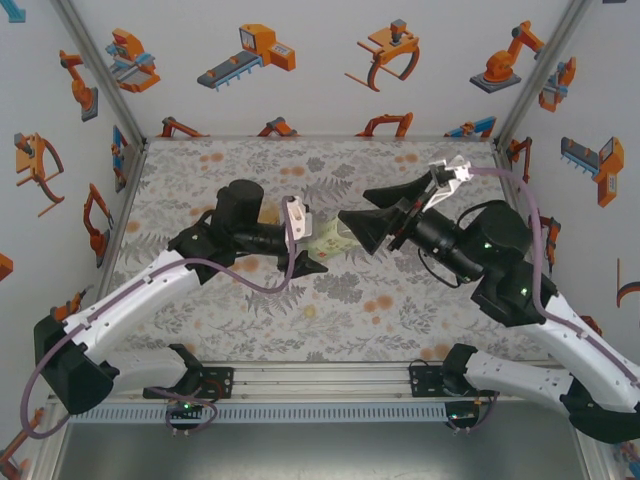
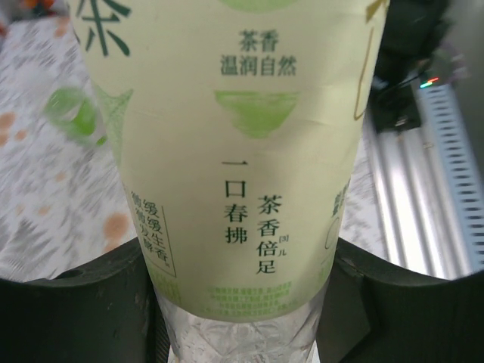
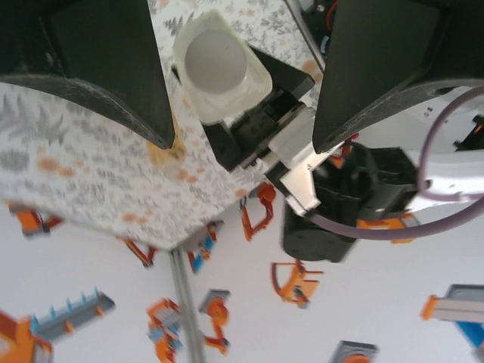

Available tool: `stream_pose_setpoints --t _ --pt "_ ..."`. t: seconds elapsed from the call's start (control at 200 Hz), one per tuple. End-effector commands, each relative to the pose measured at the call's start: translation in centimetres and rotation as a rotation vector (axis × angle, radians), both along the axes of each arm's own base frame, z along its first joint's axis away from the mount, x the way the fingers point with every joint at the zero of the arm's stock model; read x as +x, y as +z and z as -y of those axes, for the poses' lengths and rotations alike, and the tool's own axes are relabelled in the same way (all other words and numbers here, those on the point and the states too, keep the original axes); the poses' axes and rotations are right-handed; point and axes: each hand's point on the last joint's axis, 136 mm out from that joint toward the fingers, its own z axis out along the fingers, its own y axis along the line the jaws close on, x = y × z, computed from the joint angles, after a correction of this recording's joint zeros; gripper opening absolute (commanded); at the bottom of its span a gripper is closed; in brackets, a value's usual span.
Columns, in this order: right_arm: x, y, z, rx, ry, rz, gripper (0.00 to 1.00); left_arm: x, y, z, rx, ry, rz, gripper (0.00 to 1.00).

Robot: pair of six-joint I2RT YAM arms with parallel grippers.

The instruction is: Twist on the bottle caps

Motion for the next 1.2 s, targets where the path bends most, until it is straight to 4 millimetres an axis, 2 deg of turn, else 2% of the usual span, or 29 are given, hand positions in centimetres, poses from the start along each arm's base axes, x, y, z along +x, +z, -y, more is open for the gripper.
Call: stream_pose_setpoints --t 0.0,0.135,0.31,0.486,0.601,0.891,0.961,1.082,1.197 --pt "-4.1 5.4 -0.6 0.032 0.161 0.28 0.67 -4.7 3.8 -0.1 -0.118 -0.274 -0.106 0.0" --pt "-6.2 6.8 -1.8 0.03 0.294 0.357 0.67 -6.6 5.8 -0.7 -0.168 -0.412 -0.152 0.0" --pt "-7.6 7.1 -3.3 0.018 0.42 0.387 0.61 -7.7 7.2 -1.2 -0.185 -0.487 -0.179 0.0" --pt "-7.9 7.0 -4.0 0.022 0.465 0.395 0.47 -8.1 7.6 -1.3 -0.186 -0.512 -0.202 0.0" --pt "-8.1 7.1 -4.3 0.028 0.495 0.397 0.41 -8.2 7.7 -1.2 -0.183 -0.522 -0.216 0.0" --pt "-8.1 6.7 -4.8 0.019 0.521 0.372 0.12 -8.1 7.4 -1.2 -0.178 -0.515 -0.21 0.0" --pt "-7.6 6.6 -4.8 0.021 0.493 0.352 0.0 -7.7 7.2 -1.0 -0.169 -0.481 -0.195 0.0" --pt "-5.4 5.6 -4.6 0.006 0.377 0.28 0.0 -6.1 6.1 -0.2 -0.15 -0.371 -0.142 0.0" --pt "-1.3 4.6 -3.4 0.03 0.158 0.149 0.0 -3.9 5.0 0.5 -0.126 -0.238 -0.088 0.0"
